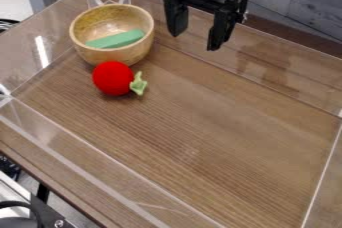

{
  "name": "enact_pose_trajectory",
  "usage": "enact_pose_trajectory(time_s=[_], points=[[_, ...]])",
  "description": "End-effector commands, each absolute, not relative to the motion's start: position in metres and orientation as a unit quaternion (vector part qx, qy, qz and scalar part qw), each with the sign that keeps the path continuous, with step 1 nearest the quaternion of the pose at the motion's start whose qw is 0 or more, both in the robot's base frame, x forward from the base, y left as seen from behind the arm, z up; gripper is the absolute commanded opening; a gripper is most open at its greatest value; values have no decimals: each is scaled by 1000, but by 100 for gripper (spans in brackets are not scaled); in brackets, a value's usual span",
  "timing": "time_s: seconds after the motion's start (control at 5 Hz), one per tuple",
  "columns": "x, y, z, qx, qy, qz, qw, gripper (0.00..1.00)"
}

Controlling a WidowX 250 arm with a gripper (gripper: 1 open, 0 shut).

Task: Move the red fruit to the left

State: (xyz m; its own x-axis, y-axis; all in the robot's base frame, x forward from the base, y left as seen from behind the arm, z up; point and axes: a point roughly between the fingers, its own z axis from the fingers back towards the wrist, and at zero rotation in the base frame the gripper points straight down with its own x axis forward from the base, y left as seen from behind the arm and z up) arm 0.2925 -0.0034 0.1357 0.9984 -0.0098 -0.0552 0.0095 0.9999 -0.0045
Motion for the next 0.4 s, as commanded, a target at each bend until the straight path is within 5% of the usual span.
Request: enact_pose_trajectory(time_s=[0.0,0.2], points=[[287,4,129,-3,38,-19,999,100],[274,30,121,1,40,-52,998,100]])
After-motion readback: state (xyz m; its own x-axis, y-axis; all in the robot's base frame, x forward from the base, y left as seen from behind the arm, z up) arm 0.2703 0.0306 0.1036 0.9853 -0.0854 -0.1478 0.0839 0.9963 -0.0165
